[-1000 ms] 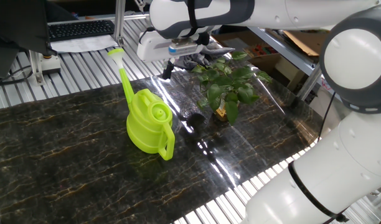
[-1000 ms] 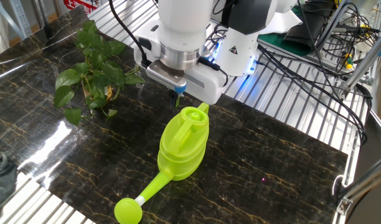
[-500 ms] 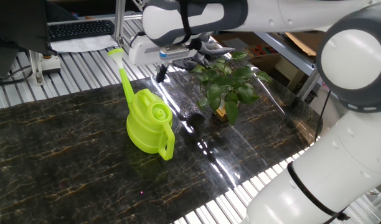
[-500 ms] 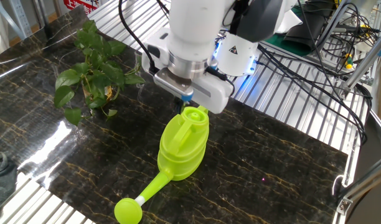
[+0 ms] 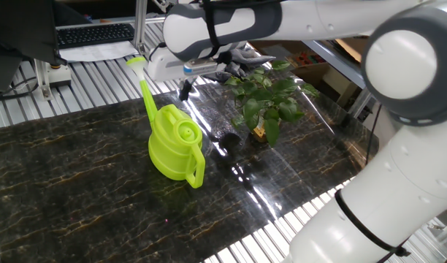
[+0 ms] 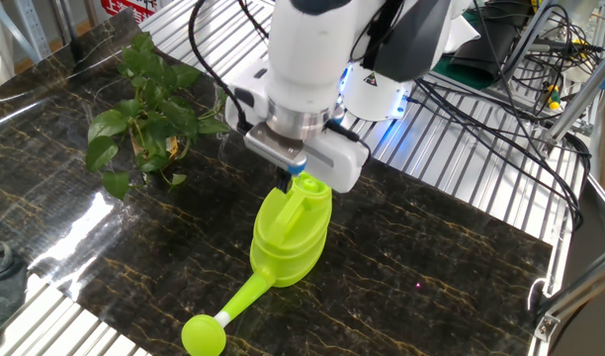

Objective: Water the plant

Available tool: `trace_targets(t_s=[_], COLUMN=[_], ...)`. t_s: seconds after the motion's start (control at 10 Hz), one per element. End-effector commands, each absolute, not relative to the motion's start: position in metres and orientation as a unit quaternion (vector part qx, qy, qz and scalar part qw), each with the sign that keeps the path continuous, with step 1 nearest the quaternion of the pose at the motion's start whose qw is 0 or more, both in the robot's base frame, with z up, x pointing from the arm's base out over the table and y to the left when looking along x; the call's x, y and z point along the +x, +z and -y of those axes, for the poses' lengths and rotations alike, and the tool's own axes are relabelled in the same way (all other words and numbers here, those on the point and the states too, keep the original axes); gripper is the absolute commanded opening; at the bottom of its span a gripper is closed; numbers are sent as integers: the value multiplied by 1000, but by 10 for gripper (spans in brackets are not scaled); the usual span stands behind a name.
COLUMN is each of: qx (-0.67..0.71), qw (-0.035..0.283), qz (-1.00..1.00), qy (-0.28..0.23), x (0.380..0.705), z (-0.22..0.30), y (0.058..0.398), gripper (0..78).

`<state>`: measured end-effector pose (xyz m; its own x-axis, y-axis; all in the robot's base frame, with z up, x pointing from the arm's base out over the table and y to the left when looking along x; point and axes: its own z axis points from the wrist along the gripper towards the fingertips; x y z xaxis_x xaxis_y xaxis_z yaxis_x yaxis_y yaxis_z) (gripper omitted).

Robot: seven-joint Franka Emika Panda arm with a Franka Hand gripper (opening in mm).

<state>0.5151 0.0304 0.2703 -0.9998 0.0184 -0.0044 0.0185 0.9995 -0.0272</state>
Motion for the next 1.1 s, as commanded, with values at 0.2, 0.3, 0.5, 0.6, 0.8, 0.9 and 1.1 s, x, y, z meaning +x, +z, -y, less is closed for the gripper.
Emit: trace_targets(t_s=[0.2, 0.3, 0.5, 0.6, 0.8, 0.9, 1.1], qx=[13, 16, 35, 41, 36, 36, 13], qw=[5, 5, 5, 8, 7, 7, -8], qz=[-1000, -1000, -999, -999, -999, -999, -1000], qy=[-8, -2, -1, -1, -8, -8, -11], x=[528, 529, 529, 529, 529, 529, 528], z=[-30, -31, -41, -44, -49, -49, -63], y=[254, 251, 253, 254, 256, 256, 261], gripper=[0, 0, 0, 0, 0, 0, 0])
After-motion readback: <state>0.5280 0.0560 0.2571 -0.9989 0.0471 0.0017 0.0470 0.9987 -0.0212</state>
